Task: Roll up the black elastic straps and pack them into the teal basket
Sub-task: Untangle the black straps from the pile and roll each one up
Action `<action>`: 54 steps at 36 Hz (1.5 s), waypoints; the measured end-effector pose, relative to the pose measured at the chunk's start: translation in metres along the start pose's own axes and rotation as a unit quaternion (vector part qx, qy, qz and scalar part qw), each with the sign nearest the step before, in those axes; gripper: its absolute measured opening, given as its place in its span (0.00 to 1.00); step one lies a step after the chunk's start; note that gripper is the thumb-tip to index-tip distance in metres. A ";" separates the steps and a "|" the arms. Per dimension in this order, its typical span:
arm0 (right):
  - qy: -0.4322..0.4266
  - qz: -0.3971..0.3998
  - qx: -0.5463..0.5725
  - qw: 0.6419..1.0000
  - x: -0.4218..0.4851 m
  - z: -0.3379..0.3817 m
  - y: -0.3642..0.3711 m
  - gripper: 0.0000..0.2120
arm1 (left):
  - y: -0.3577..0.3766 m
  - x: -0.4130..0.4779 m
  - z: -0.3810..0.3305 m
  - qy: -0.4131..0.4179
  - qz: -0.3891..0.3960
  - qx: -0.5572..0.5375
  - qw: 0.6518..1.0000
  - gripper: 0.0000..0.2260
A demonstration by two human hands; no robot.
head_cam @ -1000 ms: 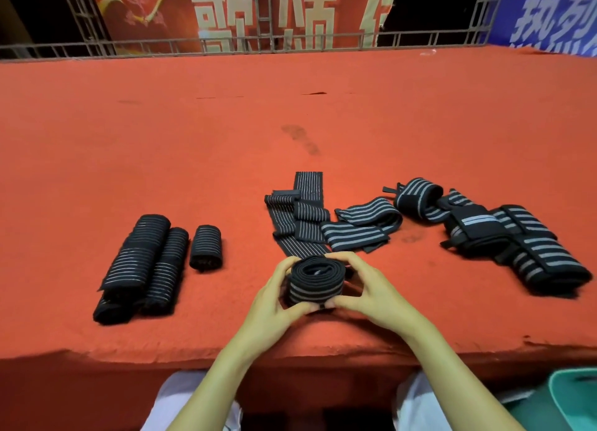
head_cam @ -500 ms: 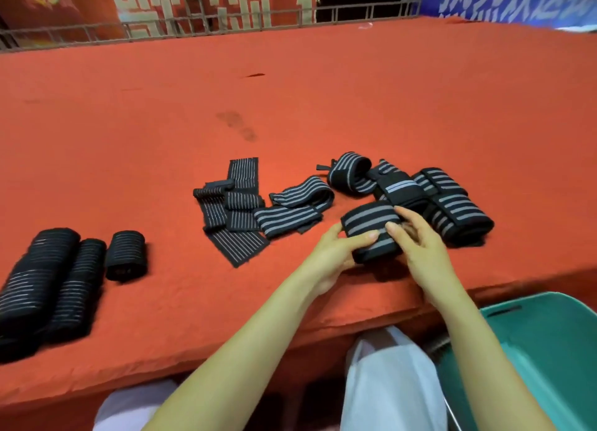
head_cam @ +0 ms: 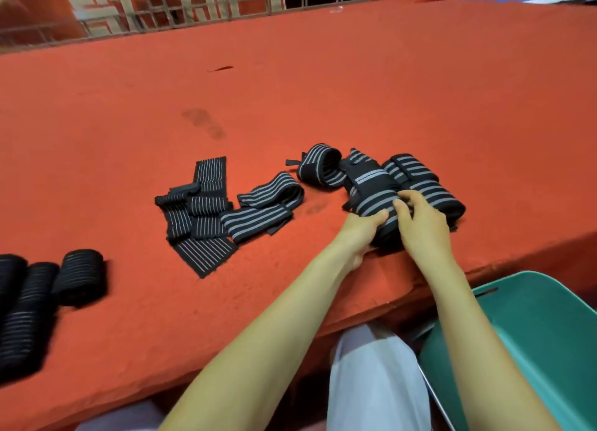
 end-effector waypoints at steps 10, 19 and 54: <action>-0.103 -0.090 -0.113 0.984 -0.011 0.009 -0.005 0.10 | -0.013 0.003 -0.002 -0.025 -0.063 0.203 0.977 0.27; -0.176 -0.076 -0.073 0.979 -0.023 0.008 0.003 0.10 | -0.019 -0.010 0.002 0.008 -0.073 0.057 0.996 0.16; -0.246 0.294 -0.159 0.910 -0.065 0.122 0.232 0.26 | -0.278 -0.106 0.018 0.102 -0.326 0.538 0.770 0.23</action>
Point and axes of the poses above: each hand's wrist, its own x-axis towards the middle knuckle, its own y-axis out of the palm, z = x × y, the point moved 7 cm from there along x, towards the middle knuckle, and after that the axes turned 11 degrees about x, right-handed, at the moved point
